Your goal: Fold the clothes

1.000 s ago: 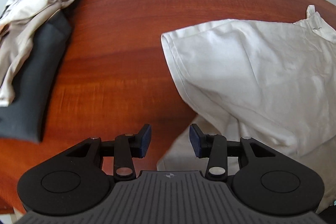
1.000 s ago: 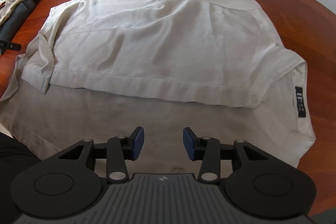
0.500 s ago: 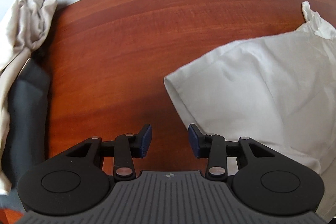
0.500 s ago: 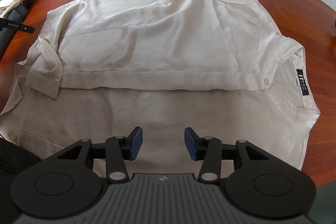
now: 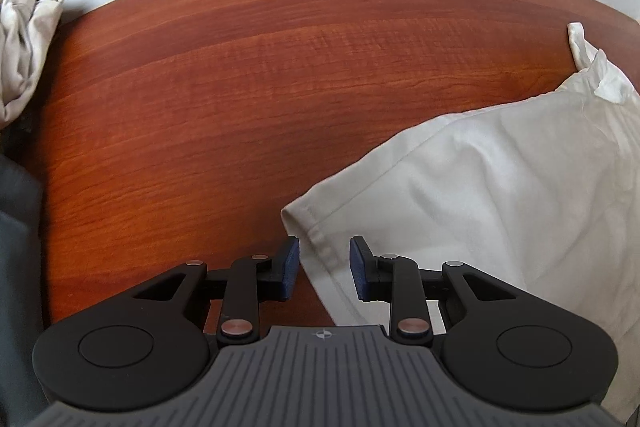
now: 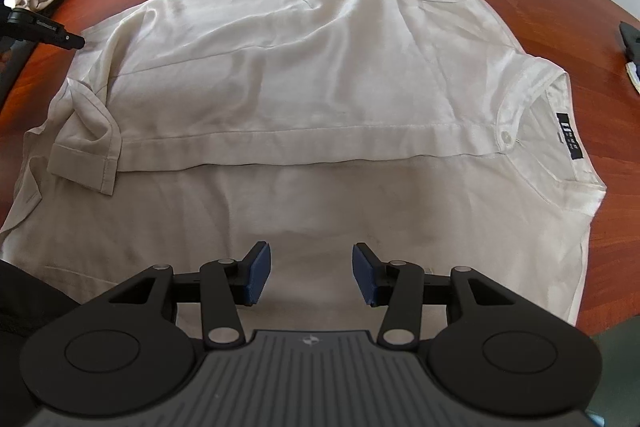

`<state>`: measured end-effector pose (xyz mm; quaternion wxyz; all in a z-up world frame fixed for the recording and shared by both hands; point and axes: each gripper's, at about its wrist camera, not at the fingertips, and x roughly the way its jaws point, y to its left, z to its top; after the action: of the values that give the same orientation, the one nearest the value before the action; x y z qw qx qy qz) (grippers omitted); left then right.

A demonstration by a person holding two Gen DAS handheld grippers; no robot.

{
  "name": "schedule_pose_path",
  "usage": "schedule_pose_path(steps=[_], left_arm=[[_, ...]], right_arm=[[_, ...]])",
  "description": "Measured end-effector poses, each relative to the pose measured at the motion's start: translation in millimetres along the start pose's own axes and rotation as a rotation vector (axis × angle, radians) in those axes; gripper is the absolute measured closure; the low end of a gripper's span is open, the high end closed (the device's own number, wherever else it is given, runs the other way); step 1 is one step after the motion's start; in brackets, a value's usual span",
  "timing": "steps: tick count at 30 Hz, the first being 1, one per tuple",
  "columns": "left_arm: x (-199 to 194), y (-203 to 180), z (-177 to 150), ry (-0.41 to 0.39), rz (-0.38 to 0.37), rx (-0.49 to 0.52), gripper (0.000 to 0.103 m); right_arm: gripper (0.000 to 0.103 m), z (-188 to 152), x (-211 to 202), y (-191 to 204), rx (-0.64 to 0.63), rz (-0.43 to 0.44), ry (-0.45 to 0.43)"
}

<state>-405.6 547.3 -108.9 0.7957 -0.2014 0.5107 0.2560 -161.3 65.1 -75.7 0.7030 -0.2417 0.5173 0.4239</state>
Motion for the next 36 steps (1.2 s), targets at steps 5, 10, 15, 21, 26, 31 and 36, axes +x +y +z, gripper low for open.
schedule_pose_path(steps=[5,10,15,21,26,31,36], left_arm=[[7,-2,6,0.006,0.002,0.001,0.077],[7,-1,6,0.002,0.012,-0.006,0.077],[8,-1,6,-0.007,0.019,-0.002,0.076],[10,-5,5,-0.030,0.039,0.020,0.090],[0,-6,3,-0.097,0.091,0.010,0.099],[-8,-1,14,-0.153,0.136,0.012,0.100],[-2,7,35,-0.142,0.154,0.021,0.099]], right_arm=[[0.050,-3,-2,1,0.017,-0.012,-0.002],[0.049,-5,-2,0,0.026,-0.012,-0.001],[0.048,-5,-1,1,0.028,-0.011,0.001],[0.048,-3,0,2,0.018,-0.010,0.003],[0.048,-3,-1,3,0.019,-0.010,0.005],[0.047,-4,0,3,0.019,-0.007,0.006],[0.047,-5,1,3,0.019,-0.003,0.007]])
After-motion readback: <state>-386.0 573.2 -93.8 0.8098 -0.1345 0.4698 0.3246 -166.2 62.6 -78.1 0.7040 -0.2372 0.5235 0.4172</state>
